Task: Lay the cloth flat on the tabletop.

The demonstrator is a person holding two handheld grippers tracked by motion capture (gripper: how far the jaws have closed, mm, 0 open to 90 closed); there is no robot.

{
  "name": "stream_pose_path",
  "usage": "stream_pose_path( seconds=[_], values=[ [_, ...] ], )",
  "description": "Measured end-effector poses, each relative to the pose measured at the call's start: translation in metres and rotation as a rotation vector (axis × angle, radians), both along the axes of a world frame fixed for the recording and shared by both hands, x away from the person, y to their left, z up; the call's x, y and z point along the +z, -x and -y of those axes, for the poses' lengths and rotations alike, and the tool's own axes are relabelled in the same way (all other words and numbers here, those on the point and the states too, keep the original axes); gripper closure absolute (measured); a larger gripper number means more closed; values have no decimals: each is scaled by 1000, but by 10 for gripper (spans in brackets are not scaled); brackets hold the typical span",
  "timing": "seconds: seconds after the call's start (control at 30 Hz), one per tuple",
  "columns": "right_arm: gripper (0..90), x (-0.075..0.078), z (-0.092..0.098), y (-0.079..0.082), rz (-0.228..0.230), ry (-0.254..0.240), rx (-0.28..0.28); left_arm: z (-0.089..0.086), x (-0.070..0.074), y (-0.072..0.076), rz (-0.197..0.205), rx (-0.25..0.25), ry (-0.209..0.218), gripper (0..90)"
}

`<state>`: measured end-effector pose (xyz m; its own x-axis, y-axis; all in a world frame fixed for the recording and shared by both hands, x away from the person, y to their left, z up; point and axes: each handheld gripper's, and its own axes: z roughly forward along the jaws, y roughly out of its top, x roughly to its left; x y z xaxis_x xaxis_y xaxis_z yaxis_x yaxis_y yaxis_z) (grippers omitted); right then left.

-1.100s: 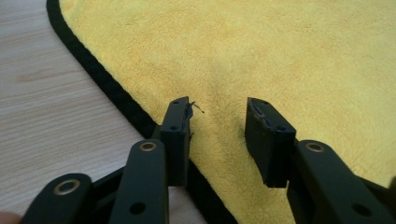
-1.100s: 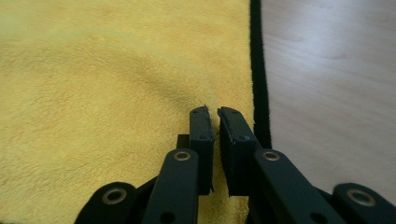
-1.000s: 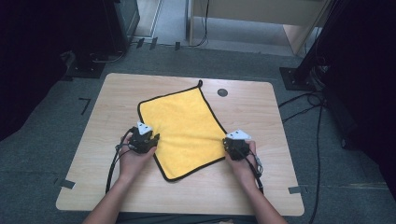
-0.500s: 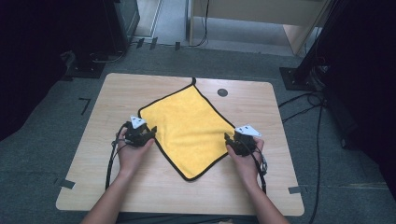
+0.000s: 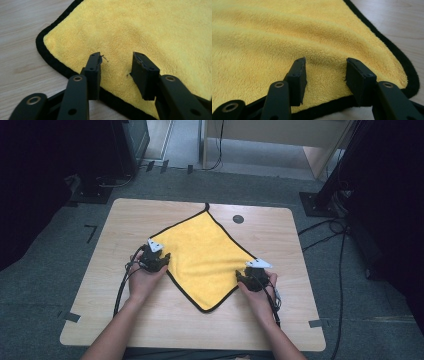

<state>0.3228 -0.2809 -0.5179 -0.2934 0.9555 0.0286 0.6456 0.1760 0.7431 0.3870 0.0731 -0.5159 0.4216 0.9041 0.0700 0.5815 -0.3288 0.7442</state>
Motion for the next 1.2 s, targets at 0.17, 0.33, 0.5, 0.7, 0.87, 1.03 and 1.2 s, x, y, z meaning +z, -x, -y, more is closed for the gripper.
stream_pose_path(
  seconds=[0.17,0.33,0.5,0.7,0.87,1.03,1.2],
  values=[
    [510,0,14,-16,7,10,-42,2,0,23,-9,9,20,654],
    [505,-1,32,-35,14,5,-133,1,2,39,-48,-69,55,637],
    [484,10,20,-15,41,-15,-81,-22,5,21,42,102,96,539],
    [427,18,-26,32,3,-71,156,-33,4,-9,117,188,5,530],
    [430,2,-42,41,-31,-25,215,-28,0,-17,32,150,-52,628],
    [504,1,-29,40,-22,-11,204,-26,-1,-7,44,80,-91,850],
    [547,2,-8,38,-23,3,175,-32,-1,14,36,62,-74,883]
  ],
)
